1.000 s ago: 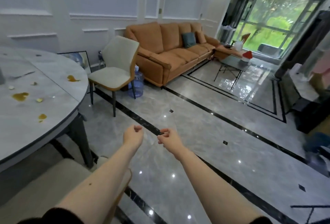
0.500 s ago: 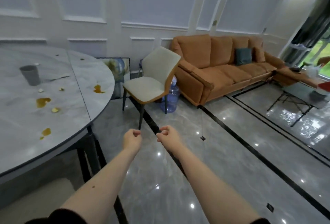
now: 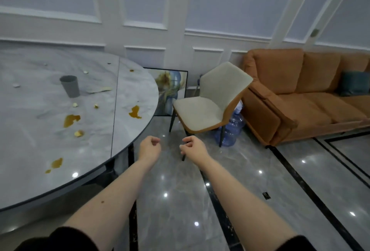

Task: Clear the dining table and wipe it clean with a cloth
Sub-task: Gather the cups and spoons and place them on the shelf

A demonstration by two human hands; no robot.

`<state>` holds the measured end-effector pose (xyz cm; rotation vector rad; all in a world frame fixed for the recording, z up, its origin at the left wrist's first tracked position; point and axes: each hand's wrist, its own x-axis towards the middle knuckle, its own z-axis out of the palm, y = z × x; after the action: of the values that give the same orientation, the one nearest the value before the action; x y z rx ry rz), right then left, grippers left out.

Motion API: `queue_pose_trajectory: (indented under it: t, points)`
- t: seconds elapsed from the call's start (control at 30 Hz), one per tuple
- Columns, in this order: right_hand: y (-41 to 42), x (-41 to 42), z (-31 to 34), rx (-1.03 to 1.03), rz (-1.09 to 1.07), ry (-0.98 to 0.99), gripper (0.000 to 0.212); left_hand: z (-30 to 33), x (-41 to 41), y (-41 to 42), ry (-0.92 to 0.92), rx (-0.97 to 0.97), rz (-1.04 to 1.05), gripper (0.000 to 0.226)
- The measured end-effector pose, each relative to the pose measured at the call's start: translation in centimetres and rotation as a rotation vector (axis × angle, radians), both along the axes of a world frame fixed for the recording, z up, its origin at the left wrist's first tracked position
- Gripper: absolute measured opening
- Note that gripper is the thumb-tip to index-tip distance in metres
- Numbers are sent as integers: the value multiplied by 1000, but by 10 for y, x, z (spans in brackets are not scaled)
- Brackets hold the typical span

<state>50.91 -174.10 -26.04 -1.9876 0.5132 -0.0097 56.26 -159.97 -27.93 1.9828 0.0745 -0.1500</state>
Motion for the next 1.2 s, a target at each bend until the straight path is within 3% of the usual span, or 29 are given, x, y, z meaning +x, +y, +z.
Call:
queue_pose_trajectory:
  t: [0.3, 0.77, 1.2]
  points:
    - [-3, 173, 3, 40, 143, -11, 21, -6, 166, -2, -1, 11, 146, 21]
    - [20, 410, -6, 66, 476, 65, 27, -19, 344, 20, 59, 29, 493, 25]
    - [93, 562, -31, -26, 795, 14, 25, -19, 455, 86, 23, 69, 774, 24]
